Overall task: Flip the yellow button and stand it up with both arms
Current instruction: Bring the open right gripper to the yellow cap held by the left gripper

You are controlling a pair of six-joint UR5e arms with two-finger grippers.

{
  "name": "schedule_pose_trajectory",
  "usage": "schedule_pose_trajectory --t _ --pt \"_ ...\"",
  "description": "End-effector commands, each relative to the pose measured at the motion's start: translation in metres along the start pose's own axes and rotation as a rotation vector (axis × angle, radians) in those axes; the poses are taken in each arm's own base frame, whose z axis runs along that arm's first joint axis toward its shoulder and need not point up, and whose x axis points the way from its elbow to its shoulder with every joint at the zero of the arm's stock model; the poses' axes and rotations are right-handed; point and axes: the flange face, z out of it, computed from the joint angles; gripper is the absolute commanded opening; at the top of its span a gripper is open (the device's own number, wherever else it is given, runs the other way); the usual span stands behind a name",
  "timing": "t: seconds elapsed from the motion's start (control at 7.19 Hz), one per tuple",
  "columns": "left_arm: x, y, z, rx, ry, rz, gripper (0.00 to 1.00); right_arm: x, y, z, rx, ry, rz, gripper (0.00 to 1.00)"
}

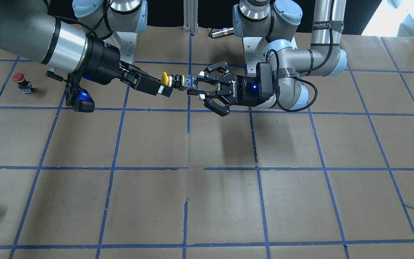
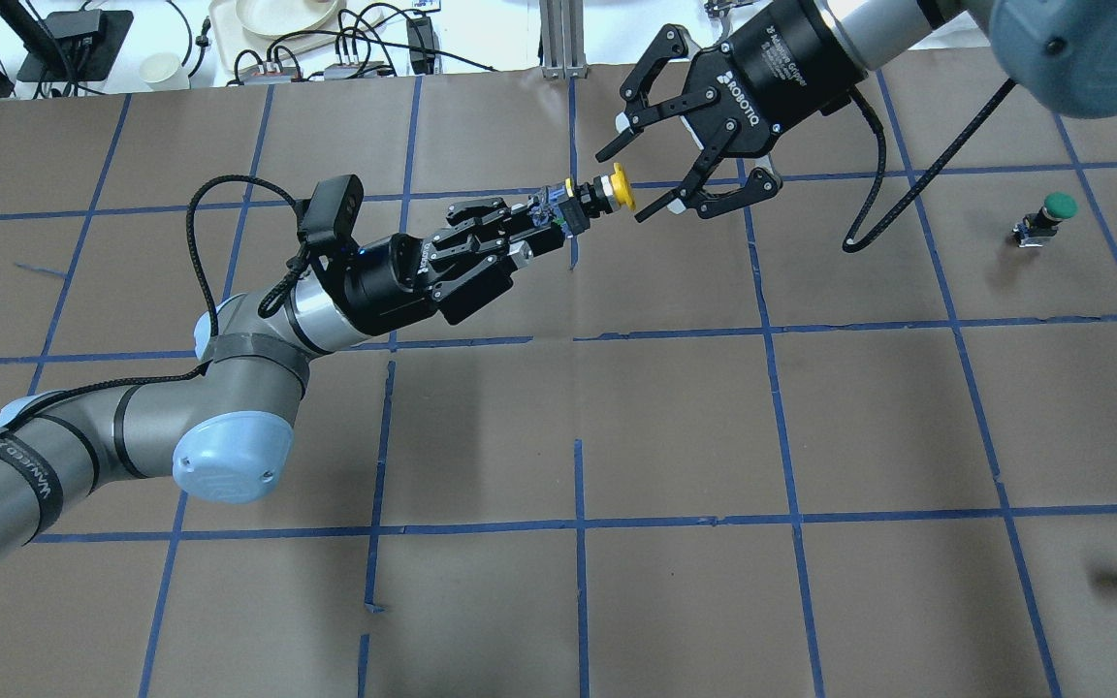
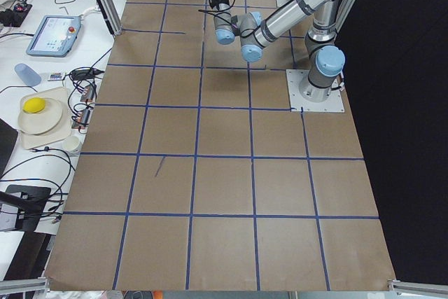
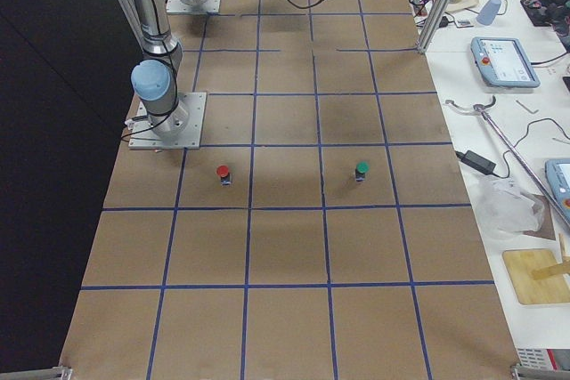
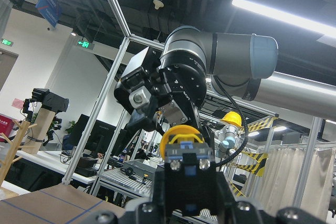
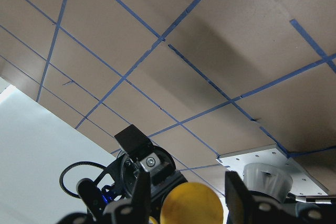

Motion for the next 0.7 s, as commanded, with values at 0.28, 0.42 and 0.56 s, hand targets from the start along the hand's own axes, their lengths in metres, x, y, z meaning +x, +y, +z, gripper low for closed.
schedule_pose_trajectory --t 0.28,0.42,0.56 --pt "-0.0003 -0.0004 0.0001 0.000 0.000 -0.005 0.19 0.0001 0.0030 -0.0010 -0.015 -0.011 0.009 0.46" --pt "-0.0003 -0.0004 0.0001 0.000 0.000 -0.006 0.20 0.0001 0.0030 -0.0010 -0.015 -0.012 0.008 0.26" --pt "-0.0003 -0.0004 0.0001 0.000 0.000 -0.006 0.20 -0.0001 0.0031 -0.0010 -0.016 -0.013 0.008 0.19"
